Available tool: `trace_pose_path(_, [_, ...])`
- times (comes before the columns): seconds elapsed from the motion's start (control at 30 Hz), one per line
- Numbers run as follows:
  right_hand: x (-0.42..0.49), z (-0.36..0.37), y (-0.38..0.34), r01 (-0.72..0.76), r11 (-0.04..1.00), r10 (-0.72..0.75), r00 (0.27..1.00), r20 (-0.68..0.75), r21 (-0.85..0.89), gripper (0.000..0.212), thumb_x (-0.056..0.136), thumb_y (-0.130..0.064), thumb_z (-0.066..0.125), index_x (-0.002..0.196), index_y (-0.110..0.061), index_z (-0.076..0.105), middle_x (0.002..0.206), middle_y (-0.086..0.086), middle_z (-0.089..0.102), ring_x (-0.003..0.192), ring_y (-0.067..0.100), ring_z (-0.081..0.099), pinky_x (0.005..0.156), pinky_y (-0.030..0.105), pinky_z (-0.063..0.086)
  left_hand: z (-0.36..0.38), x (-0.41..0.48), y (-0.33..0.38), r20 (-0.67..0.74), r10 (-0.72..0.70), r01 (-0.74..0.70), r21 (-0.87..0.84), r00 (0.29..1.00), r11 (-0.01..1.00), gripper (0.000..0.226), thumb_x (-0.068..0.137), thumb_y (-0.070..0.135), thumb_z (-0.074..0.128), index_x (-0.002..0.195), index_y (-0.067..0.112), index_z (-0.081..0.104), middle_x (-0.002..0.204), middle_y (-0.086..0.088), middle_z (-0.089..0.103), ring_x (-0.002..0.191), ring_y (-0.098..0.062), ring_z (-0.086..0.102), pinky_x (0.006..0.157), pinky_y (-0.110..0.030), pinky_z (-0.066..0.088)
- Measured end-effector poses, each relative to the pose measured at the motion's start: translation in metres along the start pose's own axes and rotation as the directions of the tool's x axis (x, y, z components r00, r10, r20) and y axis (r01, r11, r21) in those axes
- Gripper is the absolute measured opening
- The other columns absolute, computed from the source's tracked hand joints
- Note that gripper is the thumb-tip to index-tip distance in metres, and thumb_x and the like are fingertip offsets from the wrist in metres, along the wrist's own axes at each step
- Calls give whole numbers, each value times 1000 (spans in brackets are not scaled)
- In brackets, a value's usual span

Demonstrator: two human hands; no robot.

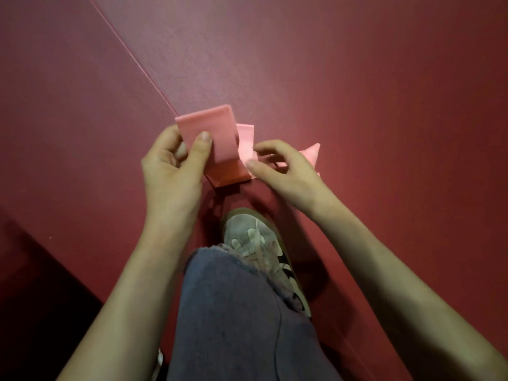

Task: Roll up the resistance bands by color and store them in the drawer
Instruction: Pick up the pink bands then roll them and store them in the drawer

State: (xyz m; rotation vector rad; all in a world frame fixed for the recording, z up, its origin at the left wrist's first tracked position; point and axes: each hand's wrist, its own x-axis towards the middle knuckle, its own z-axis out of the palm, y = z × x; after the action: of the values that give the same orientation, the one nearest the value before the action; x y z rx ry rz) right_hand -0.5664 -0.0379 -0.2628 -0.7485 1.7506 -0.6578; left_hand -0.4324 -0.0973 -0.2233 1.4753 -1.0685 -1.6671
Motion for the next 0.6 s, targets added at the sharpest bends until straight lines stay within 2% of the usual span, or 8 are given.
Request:
trace_pose_path(0.1, [1, -15, 32, -57, 988, 25, 977, -213, -146, 20, 79, -14, 65, 99, -15, 60, 104, 4, 59, 89, 12, 51, 84, 25, 40, 5, -3, -2, 5, -58, 58, -22, 998, 998, 24, 89, -2, 47, 78, 19, 53, 45, 19, 60, 45, 8, 52, 50, -5, 39])
trace_pose_path(0.2, [-1, -30, 57, -139, 946, 36, 943, -331, -293, 21, 77, -10, 63, 98, -10, 61, 95, 4, 54, 87, 19, 51, 84, 32, 42, 8, -5, -6, 9, -100, 100, -20, 995, 995, 23, 89, -1, 46, 78, 18, 53, 42, 19, 58, 43, 8, 50, 47, -4, 37])
trace_pose_path(0.3, [-4, -36, 75, -207, 890, 62, 938, -342, -406, 24, 76, -17, 63, 99, -13, 57, 97, 4, 48, 97, 28, 53, 82, 39, 44, 9, -7, -7, 7, -125, 125, -27, 992, 992, 23, 89, 0, 46, 77, 19, 53, 44, 19, 59, 43, 8, 51, 46, -4, 37])
trace_pose_path(0.4, [-9, -36, 91, -246, 785, 86, 952, -293, -568, 39, 75, -29, 65, 108, -12, 52, 112, 9, 48, 105, 29, 49, 86, 40, 41, 10, -8, -7, 8, -136, 136, -33, 991, 990, 24, 90, 0, 46, 77, 18, 54, 45, 19, 60, 44, 8, 53, 47, -5, 38])
trace_pose_path(0.43, [-11, -36, 97, -256, 786, 96, 950, -297, -563, 43, 75, -32, 66, 110, -11, 50, 115, 9, 47, 107, 28, 49, 88, 41, 42, 10, -8, -7, 6, -140, 141, -36, 990, 989, 24, 90, 0, 46, 77, 18, 54, 46, 19, 61, 45, 8, 53, 47, -5, 39])
trace_pose_path(0.5, [-15, -34, 103, -281, 863, 117, 919, -376, -419, 41, 78, -32, 65, 110, -10, 51, 115, 9, 48, 106, 26, 50, 90, 42, 44, 10, -8, -7, 2, -150, 150, -38, 989, 988, 24, 90, 0, 46, 77, 19, 54, 47, 20, 62, 46, 8, 54, 48, -5, 40])
trace_pose_path(0.6, [-19, -30, 106, -298, 934, 171, 860, -481, -200, 29, 89, -27, 51, 111, -8, 52, 112, 8, 49, 99, 19, 51, 89, 30, 39, 10, -9, -8, -5, -154, 154, -37, 988, 987, 23, 90, 1, 46, 78, 19, 54, 49, 20, 63, 48, 8, 55, 49, -6, 42])
